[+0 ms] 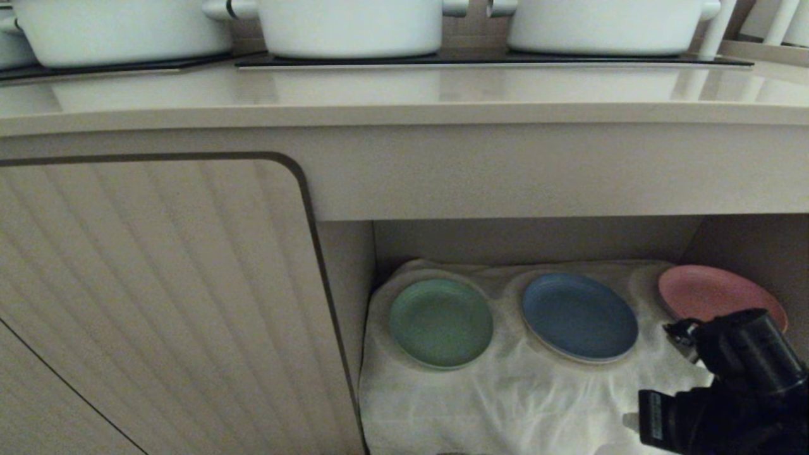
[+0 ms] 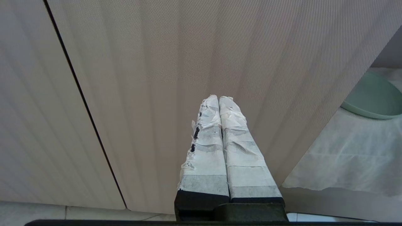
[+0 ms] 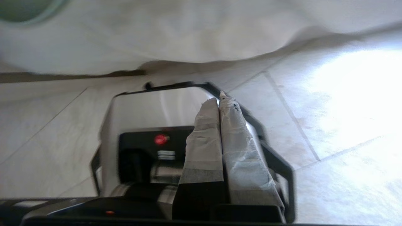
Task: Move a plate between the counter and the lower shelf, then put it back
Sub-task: Pick up the plate in the cupboard
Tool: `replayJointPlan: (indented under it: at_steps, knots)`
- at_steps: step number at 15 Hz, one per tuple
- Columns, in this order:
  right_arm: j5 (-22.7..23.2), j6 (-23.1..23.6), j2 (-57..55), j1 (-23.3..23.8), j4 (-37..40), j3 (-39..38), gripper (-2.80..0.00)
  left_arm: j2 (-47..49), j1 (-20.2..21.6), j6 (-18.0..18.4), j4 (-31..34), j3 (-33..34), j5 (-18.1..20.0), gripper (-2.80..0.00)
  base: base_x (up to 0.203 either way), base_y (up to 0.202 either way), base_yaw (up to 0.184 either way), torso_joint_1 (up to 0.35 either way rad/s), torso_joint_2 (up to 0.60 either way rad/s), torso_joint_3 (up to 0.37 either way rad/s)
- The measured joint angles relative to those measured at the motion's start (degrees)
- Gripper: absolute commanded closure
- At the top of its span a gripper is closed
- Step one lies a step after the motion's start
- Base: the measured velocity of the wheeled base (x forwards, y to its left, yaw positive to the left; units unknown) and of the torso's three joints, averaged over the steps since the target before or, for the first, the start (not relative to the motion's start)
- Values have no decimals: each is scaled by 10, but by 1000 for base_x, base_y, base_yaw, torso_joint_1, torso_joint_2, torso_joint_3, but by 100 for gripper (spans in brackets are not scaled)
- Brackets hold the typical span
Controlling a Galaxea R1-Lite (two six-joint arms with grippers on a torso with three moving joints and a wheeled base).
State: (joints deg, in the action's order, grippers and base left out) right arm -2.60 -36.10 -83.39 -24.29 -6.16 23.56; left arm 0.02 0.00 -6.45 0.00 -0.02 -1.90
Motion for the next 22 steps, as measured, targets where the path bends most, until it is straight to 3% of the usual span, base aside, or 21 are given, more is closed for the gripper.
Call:
replayJointPlan:
  at_steps: [4, 9, 12, 15, 19, 22]
  knots:
    - [-13, 49, 94, 71, 7, -41, 0, 0, 0, 0, 0, 0, 0, 0, 0, 0, 0, 0, 0, 0]
    - [9, 193, 232, 216, 7, -80, 0, 0, 0, 0, 0, 0, 0, 0, 0, 0, 0, 0, 0, 0]
    - [26, 256, 328, 275, 8, -107, 0, 0, 0, 0, 0, 0, 0, 0, 0, 0, 0, 0, 0, 0]
    - [27, 297, 440, 302, 9, -145, 0, 0, 0, 0, 0, 0, 0, 0, 0, 0, 0, 0, 0, 0]
    - [23, 365, 594, 305, 3, -204, 0, 0, 0, 0, 0, 0, 0, 0, 0, 0, 0, 0, 0, 0]
    - [19, 398, 650, 298, -63, -231, 0, 0, 0, 0, 0, 0, 0, 0, 0, 0, 0, 0, 0, 0]
